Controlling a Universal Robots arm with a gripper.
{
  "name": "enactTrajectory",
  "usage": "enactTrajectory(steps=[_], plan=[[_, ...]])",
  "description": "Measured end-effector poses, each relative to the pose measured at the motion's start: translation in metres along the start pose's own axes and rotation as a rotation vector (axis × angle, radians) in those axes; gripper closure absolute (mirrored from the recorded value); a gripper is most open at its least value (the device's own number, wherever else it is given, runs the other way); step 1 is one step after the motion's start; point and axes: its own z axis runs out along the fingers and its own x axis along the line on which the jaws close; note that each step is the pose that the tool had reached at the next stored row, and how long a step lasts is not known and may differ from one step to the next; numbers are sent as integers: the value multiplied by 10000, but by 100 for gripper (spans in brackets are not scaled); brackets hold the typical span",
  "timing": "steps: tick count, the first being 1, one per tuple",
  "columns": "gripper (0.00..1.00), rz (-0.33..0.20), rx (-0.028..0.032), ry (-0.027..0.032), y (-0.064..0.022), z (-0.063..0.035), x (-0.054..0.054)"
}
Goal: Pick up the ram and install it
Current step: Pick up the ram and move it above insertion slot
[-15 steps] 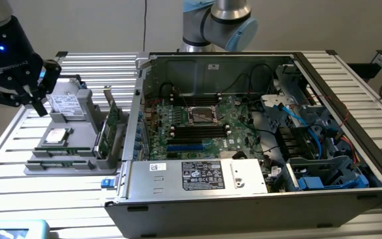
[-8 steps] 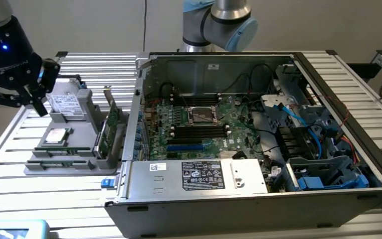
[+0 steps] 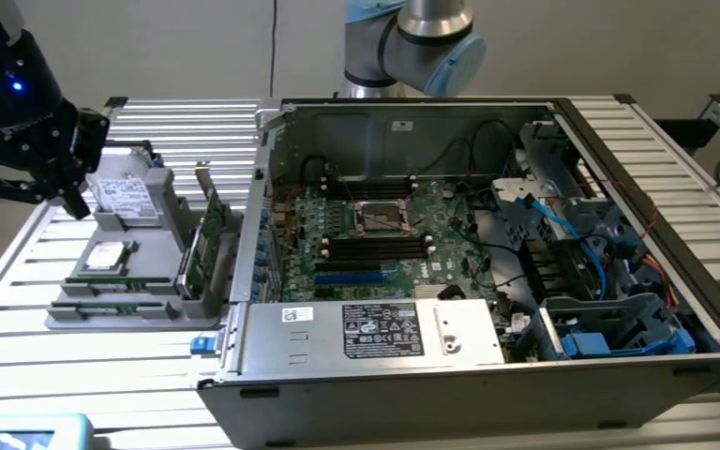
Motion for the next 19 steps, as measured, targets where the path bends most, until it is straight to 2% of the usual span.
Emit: enactTrajectory(steps=[11, 19], plan=[[89, -2001, 17, 28, 0, 2, 0], [89, -3451, 150, 11, 0, 2, 0]])
